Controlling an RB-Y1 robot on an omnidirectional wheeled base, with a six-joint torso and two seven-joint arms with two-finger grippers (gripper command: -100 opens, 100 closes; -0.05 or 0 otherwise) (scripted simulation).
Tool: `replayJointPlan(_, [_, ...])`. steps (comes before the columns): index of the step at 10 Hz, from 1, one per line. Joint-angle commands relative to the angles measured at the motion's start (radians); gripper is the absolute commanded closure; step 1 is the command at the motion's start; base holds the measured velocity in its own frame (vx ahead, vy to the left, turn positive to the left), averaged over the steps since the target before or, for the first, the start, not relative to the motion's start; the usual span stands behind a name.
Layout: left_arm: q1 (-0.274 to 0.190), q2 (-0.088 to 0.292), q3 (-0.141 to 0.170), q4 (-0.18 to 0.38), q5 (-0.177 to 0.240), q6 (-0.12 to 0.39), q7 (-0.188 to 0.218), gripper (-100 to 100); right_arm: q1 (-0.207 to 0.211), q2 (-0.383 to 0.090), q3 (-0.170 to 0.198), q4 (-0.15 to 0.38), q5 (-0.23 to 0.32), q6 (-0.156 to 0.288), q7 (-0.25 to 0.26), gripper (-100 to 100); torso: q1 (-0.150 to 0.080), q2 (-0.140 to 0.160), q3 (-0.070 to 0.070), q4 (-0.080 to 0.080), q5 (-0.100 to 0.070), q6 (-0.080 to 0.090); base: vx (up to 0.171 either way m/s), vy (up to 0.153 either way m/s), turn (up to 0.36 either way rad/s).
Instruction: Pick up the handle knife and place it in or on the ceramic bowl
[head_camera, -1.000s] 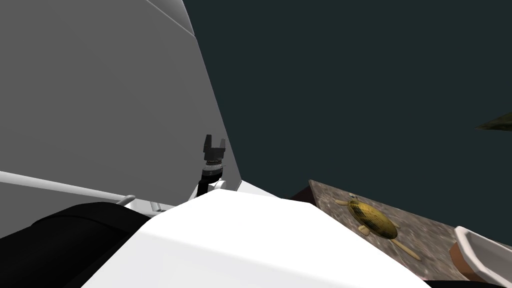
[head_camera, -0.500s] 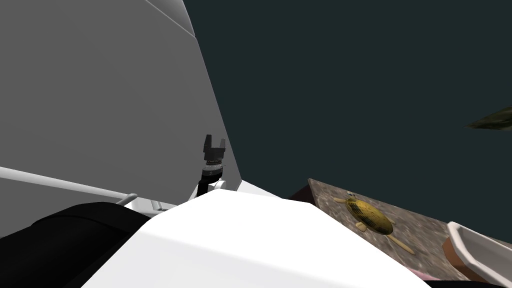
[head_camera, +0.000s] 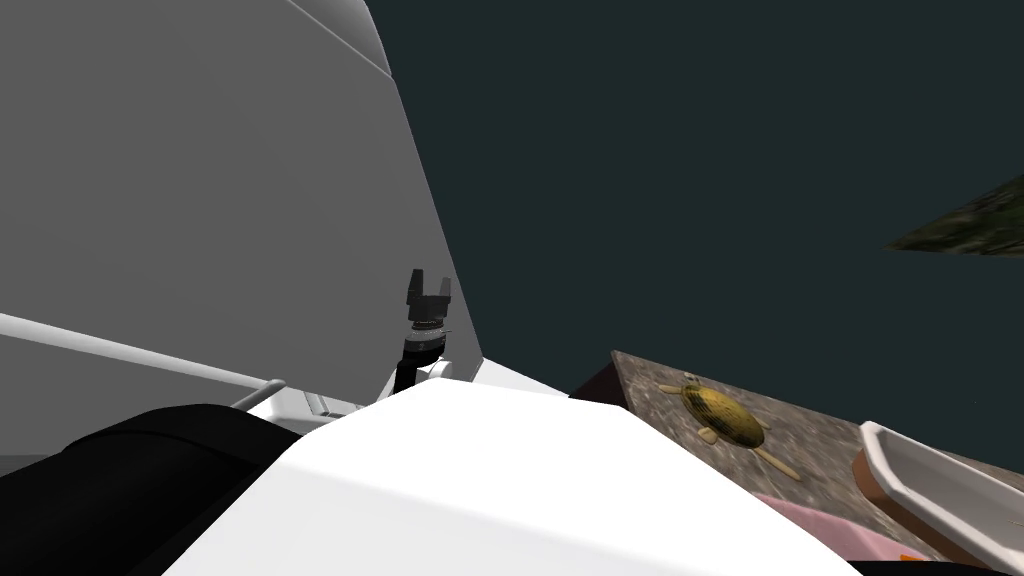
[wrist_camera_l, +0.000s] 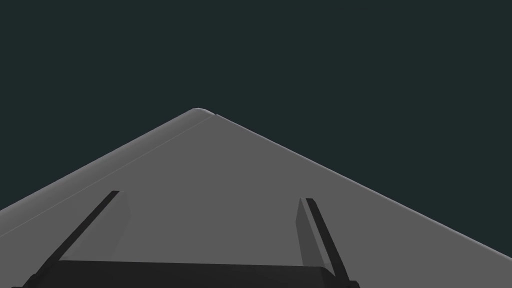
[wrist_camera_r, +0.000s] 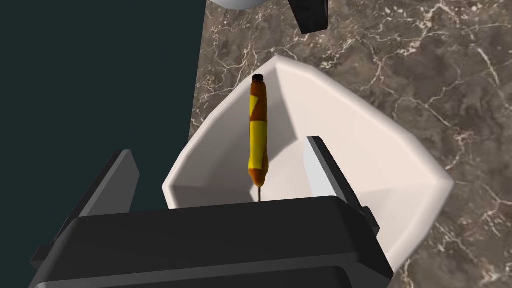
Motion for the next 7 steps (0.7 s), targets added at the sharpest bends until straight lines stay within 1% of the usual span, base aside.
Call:
replayJointPlan(1, [0.000,0.000,0.000,0.000,0.000,0.000,0.000,0,0.000,0.000,0.000,0.000,0.000,0.000,0.000,-100,0.000,0.000,0.000,0.000,0.000,0.000,-0.021,-0.001,-0.009])
replayJointPlan(2, [0.000,0.000,0.000,0.000,0.000,0.000,0.000,0,0.002,-0.002,-0.001,-0.003,0.003,-0.002,-0.008,0,0.000,-0.001,-0.001,0.000,0.000,0.000,0.000,0.000,0.000])
replayJointPlan(7, [0.000,0.000,0.000,0.000,0.000,0.000,0.000,0,0.002,-0.002,-0.001,-0.002,0.002,-0.002,-0.007,0,0.000,-0.003,-0.002,-0.001,0.000,0.000,0.000,0.000,0.000])
